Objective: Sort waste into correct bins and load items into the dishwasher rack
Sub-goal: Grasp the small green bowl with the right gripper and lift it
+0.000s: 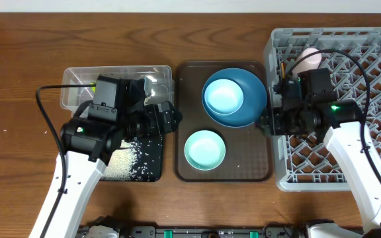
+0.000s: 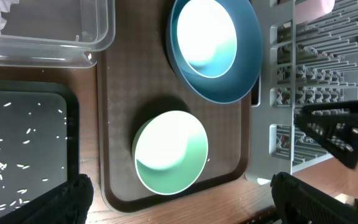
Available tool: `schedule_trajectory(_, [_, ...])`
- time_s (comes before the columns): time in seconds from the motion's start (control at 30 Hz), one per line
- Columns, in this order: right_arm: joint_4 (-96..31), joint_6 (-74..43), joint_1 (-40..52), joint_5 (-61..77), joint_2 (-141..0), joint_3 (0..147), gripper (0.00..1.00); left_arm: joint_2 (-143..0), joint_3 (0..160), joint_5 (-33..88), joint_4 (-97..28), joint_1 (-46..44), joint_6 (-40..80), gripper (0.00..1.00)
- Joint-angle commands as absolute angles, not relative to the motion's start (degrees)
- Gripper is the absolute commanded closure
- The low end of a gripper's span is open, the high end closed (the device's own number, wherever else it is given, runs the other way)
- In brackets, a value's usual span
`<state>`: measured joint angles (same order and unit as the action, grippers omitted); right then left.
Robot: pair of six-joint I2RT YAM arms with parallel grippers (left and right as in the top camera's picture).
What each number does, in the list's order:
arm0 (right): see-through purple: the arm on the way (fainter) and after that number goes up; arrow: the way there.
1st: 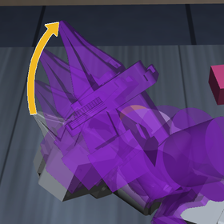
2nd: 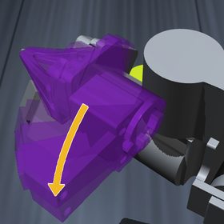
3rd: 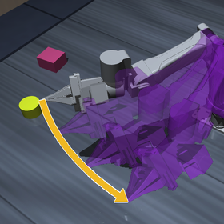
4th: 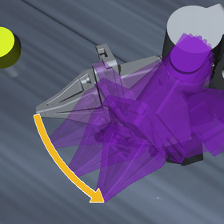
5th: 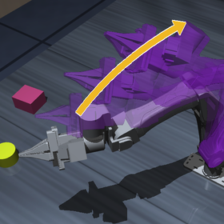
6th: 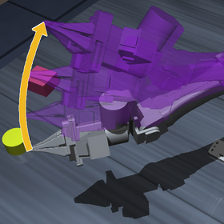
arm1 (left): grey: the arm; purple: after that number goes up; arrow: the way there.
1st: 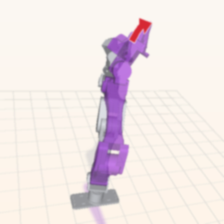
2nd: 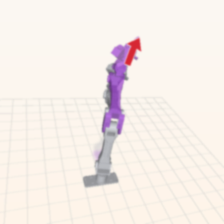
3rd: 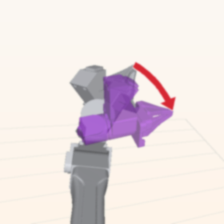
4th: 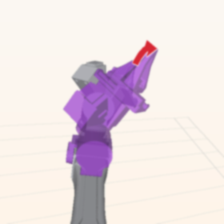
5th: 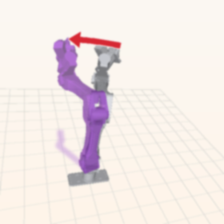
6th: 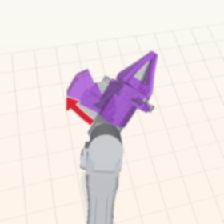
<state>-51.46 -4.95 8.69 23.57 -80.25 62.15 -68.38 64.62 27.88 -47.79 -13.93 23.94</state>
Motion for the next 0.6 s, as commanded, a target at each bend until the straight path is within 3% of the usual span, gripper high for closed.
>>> schedule_trajectory(0.0, [-50.5, -2.5, 10.6, 36.9, -80.4, 62.9, 0.26, -68.6, 64.6, 27.3, -47.9, -13.8, 23.6, 0.06])
schedule_trajectory(0.33, [-44.9, -3.4, 24.3, 28.9, -81.3, 62.9, 0.29, -68.6, 64.6, 26.6, -45.7, -13.8, 23.1, 0.05])
schedule_trajectory(0.57, [-41.5, -3.4, 34.8, 25.6, -86.2, 62.9, 0.31, -67.4, 64.6, 15.5, -46.5, -8.2, 23.0, 0.06])
